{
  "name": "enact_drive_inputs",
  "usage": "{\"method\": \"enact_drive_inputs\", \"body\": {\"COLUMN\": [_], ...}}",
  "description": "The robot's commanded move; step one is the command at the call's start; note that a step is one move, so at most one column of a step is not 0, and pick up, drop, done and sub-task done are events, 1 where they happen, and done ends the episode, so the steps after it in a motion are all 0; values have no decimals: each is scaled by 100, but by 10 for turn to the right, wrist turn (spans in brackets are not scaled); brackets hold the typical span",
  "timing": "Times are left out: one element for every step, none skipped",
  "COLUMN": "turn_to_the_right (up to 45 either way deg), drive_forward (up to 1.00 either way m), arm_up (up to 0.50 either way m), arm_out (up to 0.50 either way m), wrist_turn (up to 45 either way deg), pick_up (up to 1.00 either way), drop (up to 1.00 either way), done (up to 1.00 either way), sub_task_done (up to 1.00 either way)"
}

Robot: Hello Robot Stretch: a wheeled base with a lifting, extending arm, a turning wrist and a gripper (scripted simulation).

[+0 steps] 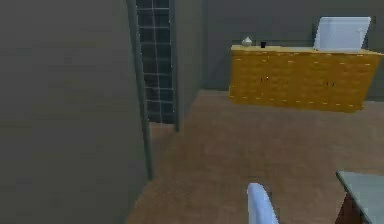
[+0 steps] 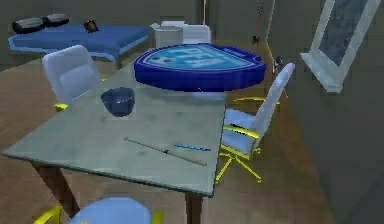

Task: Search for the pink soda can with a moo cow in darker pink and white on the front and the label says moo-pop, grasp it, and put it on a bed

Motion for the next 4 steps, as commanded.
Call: {"method": "enact_drive_inputs", "body": {"turn_to_the_right": [450, 450, 360, 0], "drive_forward": [0, 0, 0, 30], "arm_up": [0, 0, 0, 0], "arm_out": [0, 0, 0, 0], "wrist_turn": [0, 0, 0, 0], "pick_up": [0, 0, 0, 0], "drop": [0, 0, 0, 0], "done": [0, 0, 0, 0], "sub_task_done": [0, 0, 0, 0]}}
